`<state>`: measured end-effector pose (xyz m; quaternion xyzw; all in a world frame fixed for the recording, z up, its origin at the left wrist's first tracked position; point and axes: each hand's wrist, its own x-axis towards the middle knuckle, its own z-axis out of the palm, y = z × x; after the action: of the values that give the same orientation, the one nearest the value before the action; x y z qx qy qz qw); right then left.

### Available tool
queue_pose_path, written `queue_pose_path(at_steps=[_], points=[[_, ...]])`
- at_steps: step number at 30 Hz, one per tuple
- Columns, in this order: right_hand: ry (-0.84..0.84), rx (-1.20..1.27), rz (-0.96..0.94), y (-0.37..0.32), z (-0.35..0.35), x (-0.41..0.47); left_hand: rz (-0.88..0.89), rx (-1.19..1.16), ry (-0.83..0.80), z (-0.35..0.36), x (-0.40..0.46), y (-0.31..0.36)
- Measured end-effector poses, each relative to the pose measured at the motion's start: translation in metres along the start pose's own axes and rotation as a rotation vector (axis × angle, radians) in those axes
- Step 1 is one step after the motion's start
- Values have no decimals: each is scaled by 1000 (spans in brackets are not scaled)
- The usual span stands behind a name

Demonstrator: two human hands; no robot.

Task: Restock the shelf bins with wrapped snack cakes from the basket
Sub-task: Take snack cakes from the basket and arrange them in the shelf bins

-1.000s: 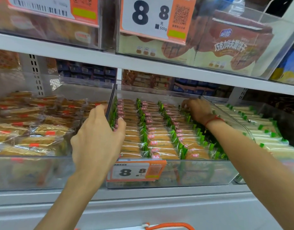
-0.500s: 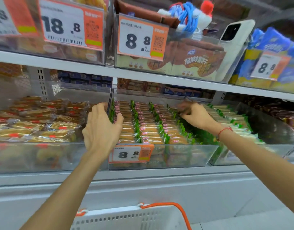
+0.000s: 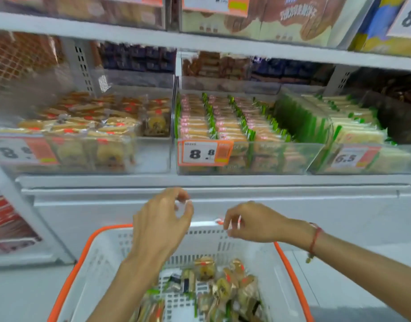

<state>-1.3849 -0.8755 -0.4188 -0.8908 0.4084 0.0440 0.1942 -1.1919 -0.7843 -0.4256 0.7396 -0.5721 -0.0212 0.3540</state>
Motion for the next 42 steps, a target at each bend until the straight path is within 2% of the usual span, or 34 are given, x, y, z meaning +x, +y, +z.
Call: queue_pose_path(at_steps=[3,5,7,9,12,15,17,21,25,27,29,32,35,38,40,42], points=[[-276,-66,93,5,63,17,-101,147,-344,37,-40,-38],[-387,-110,153,12,104,26,-149,216,-541,62,-64,-69],[-448,-115,188,17,142,30,-201,265,-659,79,-88,-101],[-423,-198,150,18,177,27,-207,325,-712,90,-107,-131],[-267,-384,25,23,214,19,-143,423,-816,101,-125,-163],[-272,-496,109,38,230,11,-134,403,-1008,107,-143,-179],[-319,-551,156,45,234,5,-205,355,-1074,110,-155,-186],[-230,-562,119,44,238,6,-407,182,-915,120,-159,-187],[-255,-671,44,29,240,19,-570,320,-870,138,-149,-182],[-303,-626,14,18,243,22,-620,378,-844,144,-149,-180],[-350,-420,36,9,245,25,-681,316,-831,147,-149,-179],[-395,237,170,-8,234,31,-657,83,-774,141,-140,-171],[-343,686,247,-29,208,40,-549,-121,-533,127,-117,-144],[-200,930,272,-42,179,48,-424,-206,-267,113,-88,-104],[-76,987,285,-43,161,53,-394,-241,-217,104,-72,-83],[-1,1018,259,-37,140,53,-357,-307,-253,92,-60,-70]])
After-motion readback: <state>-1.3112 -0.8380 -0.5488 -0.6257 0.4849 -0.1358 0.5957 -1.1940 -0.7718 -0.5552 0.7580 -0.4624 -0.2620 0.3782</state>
